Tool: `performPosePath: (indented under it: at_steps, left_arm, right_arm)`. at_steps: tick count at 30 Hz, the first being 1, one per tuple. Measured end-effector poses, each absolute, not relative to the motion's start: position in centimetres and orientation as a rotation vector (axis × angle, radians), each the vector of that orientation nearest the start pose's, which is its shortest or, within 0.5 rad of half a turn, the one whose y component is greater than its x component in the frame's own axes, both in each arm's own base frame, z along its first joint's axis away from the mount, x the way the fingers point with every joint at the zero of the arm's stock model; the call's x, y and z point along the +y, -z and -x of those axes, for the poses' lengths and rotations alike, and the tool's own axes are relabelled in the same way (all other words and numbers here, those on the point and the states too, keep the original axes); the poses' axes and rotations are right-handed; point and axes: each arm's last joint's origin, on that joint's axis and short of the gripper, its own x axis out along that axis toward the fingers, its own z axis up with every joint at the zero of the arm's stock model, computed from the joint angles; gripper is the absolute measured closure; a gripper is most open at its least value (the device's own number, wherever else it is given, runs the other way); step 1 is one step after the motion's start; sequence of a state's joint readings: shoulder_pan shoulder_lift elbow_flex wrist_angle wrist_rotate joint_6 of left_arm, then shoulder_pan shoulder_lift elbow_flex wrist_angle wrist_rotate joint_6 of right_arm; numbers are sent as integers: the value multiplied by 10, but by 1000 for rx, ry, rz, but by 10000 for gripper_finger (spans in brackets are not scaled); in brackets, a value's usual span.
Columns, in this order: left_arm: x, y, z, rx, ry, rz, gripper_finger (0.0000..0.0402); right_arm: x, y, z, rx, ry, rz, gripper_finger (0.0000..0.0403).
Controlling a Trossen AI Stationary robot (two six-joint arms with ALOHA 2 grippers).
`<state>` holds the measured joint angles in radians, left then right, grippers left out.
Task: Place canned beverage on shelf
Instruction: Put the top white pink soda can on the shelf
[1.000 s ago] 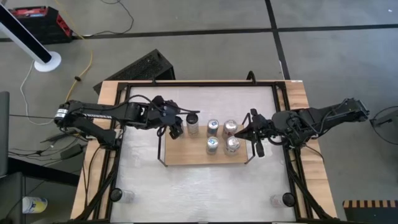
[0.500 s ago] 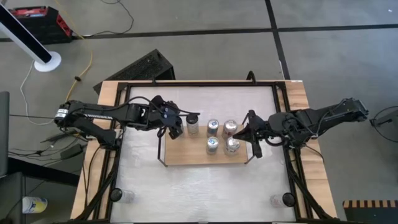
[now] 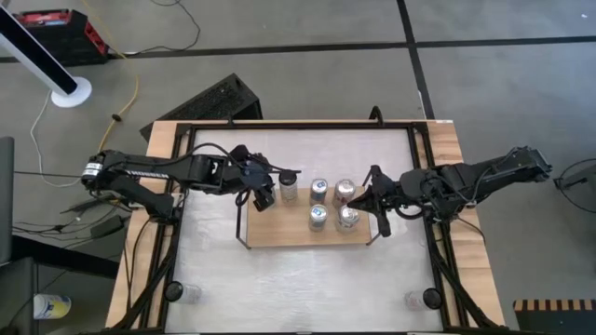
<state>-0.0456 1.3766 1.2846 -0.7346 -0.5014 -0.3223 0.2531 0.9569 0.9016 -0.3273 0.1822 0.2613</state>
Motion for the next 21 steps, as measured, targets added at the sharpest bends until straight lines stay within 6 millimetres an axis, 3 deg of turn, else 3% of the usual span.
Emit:
performPosePath:
  at_steps: [21]
  left_arm:
    - [2, -322, -281, 744, -582, 54, 116]
  right_arm:
    - [46, -330, -200, 380, -21, -176, 374]
